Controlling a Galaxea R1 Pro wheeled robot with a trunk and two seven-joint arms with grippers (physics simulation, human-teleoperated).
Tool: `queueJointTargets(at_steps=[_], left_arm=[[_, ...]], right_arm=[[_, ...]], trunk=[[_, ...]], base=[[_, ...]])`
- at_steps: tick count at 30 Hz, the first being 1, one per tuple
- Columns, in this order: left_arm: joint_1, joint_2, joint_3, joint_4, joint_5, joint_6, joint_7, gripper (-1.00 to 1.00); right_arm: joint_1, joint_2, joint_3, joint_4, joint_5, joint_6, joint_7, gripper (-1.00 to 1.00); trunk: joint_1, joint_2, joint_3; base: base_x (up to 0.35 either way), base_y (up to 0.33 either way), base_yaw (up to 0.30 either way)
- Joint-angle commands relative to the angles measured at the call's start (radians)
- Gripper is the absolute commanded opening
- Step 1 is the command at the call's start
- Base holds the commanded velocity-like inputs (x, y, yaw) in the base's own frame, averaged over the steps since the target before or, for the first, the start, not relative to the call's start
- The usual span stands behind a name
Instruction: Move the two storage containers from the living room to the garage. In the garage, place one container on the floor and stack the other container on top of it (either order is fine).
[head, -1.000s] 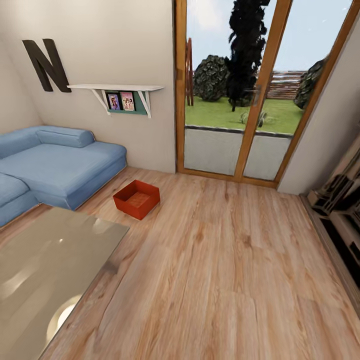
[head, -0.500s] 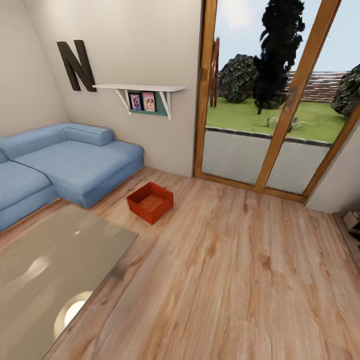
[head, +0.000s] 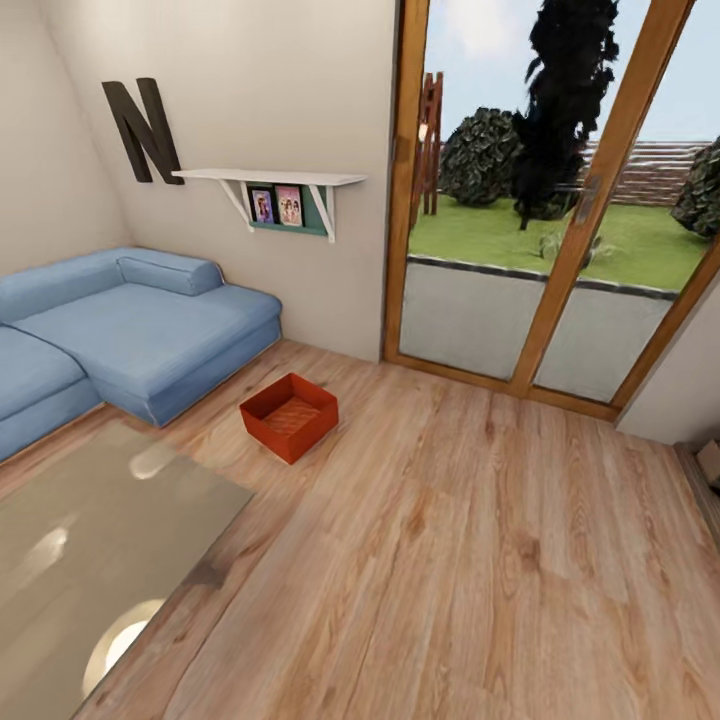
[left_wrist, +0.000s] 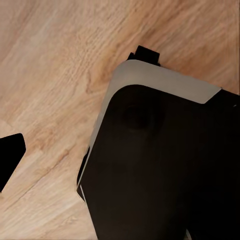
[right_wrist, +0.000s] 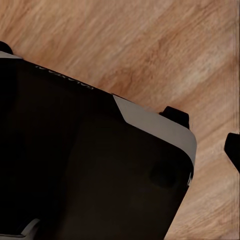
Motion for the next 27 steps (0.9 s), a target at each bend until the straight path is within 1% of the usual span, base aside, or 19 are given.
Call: queueJointTargets(at_steps=[1,27], left_arm=[[-0.001,0.001,0.003,0.001,0.002,0.001,0.002,1.00],[-0.001,0.001,0.003,0.001,0.002,0.000,0.002,1.00]], right_arm=[[-0.002,0.000,0.008,0.004,0.000,-0.008,0.000,1.00],[-0.002,0.000,0.007,0.004,0.000,-0.008,0.000,1.00]], trunk=[[0.001,-0.001,-0.001],[0.001,-0.001,-0.001]], base=[[0.284,-0.222,0.000],[0.283,-0.219,0.000]])
